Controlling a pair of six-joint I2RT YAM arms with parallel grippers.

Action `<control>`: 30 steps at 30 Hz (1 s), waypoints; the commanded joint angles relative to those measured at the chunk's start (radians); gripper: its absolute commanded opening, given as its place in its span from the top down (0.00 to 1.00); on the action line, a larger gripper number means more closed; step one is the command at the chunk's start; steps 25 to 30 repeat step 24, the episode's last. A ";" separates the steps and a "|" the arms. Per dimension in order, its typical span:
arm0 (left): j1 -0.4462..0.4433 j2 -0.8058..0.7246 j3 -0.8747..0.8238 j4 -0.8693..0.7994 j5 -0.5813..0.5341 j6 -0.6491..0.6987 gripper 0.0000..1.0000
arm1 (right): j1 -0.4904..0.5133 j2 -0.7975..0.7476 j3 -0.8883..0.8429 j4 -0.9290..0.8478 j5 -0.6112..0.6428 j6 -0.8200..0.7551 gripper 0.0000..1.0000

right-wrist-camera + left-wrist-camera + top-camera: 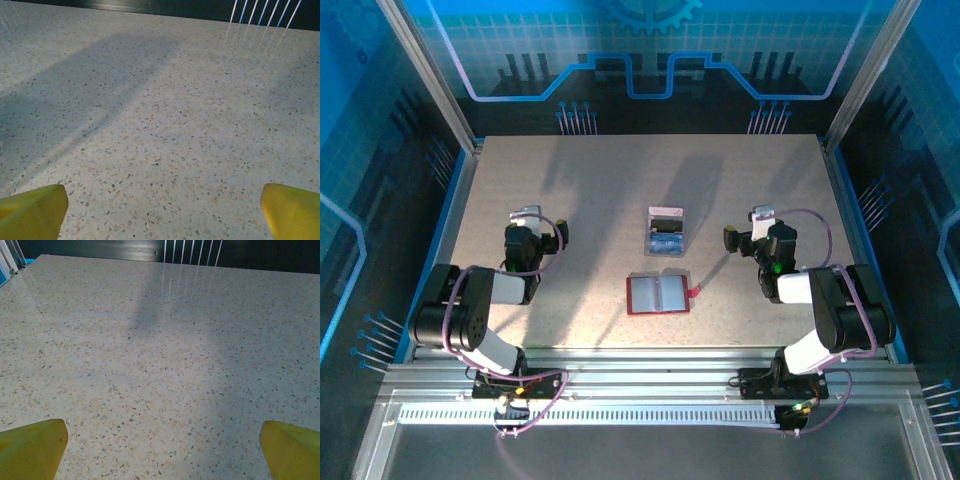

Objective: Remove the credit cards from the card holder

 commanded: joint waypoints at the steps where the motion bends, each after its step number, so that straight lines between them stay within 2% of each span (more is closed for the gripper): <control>1: -0.004 0.003 0.014 0.014 0.025 0.018 0.01 | 0.000 0.002 0.019 0.030 -0.006 -0.013 0.00; 30: -0.004 0.003 0.014 0.014 0.025 0.019 0.01 | 0.002 0.001 0.006 0.058 0.001 -0.016 0.00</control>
